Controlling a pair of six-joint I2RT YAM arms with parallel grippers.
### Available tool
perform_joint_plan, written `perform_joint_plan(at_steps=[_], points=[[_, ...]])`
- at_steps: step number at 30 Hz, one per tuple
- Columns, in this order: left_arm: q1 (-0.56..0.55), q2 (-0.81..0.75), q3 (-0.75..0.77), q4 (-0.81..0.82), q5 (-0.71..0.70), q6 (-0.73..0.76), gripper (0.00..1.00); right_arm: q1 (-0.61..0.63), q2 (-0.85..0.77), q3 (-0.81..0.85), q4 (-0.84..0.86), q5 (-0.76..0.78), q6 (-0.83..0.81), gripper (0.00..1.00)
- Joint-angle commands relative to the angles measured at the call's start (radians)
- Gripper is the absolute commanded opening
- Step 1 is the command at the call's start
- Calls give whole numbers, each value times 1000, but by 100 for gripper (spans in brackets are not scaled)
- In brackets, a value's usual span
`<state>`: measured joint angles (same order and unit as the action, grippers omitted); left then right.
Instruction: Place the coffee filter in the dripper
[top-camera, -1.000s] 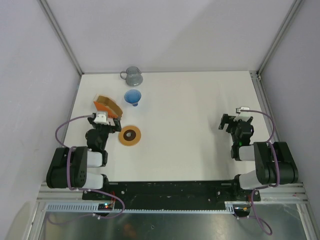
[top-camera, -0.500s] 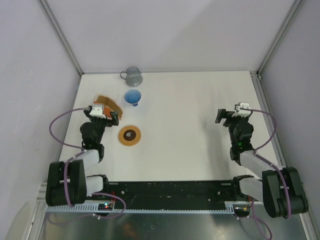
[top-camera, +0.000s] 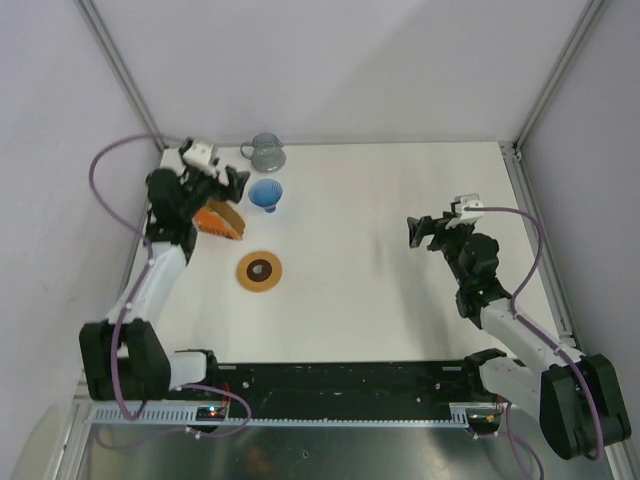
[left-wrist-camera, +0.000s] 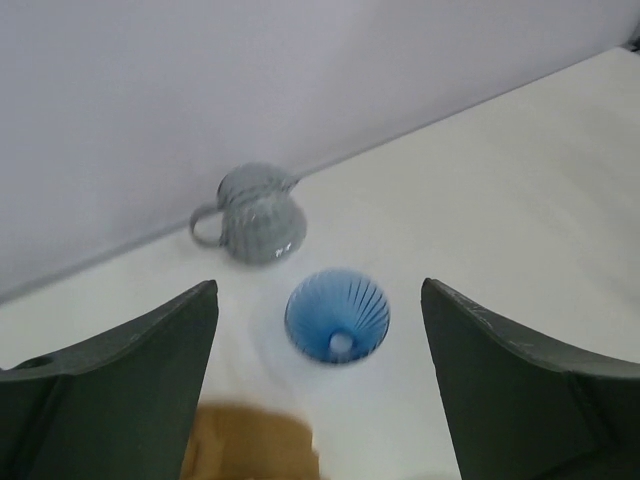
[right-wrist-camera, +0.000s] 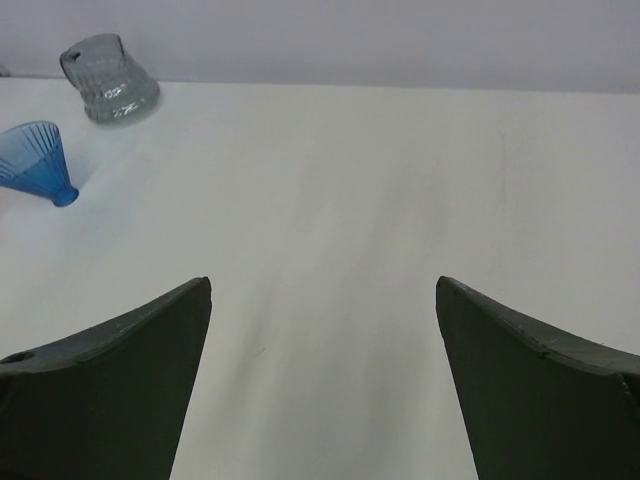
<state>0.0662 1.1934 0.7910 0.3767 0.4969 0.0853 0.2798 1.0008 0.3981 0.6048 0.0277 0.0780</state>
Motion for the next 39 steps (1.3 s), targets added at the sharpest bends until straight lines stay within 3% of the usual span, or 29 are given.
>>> perform_joint_plan(at_steps=[1,6,11,16,22,28,39], points=[[-155,176,302,-363,-99,153,87,8,4,51,-39,-63,4,99],[-261,460,626,-497,-275,209,87,12,32,59,-51,-79,-25,99],[-287,795,1027,-669,-400,245,90,13,46,59,-76,-67,-57,99],[-287,1020,1321,-750,-423,383,94,14,56,59,-95,-69,-72,99],[-283,1181,1488,-819,-448,531,96,16,62,59,-125,-55,-74,100],[-271,1218,1502,-838,-381,532,94,19,84,59,-132,-42,-73,99],[-231,1350,1619,-838,-343,474,73,23,86,59,-151,-8,-73,99]])
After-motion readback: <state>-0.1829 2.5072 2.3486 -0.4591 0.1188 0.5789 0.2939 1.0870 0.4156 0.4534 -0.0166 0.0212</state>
